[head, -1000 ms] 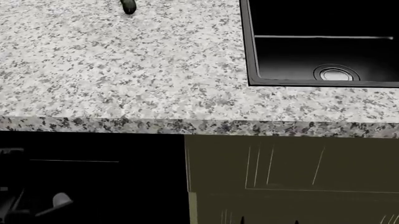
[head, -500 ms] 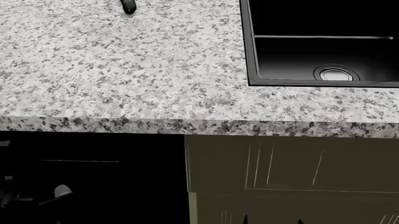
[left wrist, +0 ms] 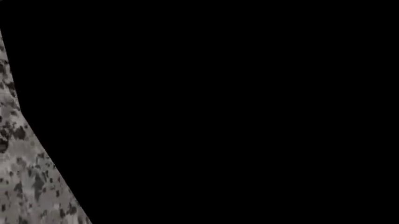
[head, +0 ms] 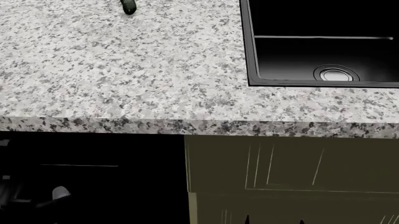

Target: Open the dishwasher door

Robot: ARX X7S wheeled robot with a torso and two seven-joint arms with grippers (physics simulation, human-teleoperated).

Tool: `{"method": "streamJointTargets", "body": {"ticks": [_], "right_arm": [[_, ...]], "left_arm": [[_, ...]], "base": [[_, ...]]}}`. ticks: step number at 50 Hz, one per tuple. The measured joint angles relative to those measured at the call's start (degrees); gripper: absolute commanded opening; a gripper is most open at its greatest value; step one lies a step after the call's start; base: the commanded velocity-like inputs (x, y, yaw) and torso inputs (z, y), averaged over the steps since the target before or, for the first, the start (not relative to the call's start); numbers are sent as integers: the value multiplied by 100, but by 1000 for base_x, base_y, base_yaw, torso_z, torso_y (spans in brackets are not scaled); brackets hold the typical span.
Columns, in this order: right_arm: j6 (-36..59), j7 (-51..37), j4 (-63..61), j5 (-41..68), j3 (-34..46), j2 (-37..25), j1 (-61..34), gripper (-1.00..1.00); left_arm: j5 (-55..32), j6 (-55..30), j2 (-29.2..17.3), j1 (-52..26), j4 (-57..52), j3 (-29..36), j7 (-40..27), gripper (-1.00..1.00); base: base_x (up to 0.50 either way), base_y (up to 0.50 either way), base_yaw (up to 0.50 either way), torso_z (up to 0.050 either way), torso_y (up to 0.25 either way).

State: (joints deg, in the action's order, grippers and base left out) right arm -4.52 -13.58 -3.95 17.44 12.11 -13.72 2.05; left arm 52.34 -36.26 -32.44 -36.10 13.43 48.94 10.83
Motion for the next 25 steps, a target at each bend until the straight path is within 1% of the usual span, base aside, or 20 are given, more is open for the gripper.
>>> {"method": "streamJointTargets", "body": {"ticks": [25], "right_arm": [[-79,-42,12,82,-1,-66,5,100]], "left_arm": [[421,-551,-579,1009,-1531,-178,477,-100]], "base": [[0,0,-2,0,0]]}}
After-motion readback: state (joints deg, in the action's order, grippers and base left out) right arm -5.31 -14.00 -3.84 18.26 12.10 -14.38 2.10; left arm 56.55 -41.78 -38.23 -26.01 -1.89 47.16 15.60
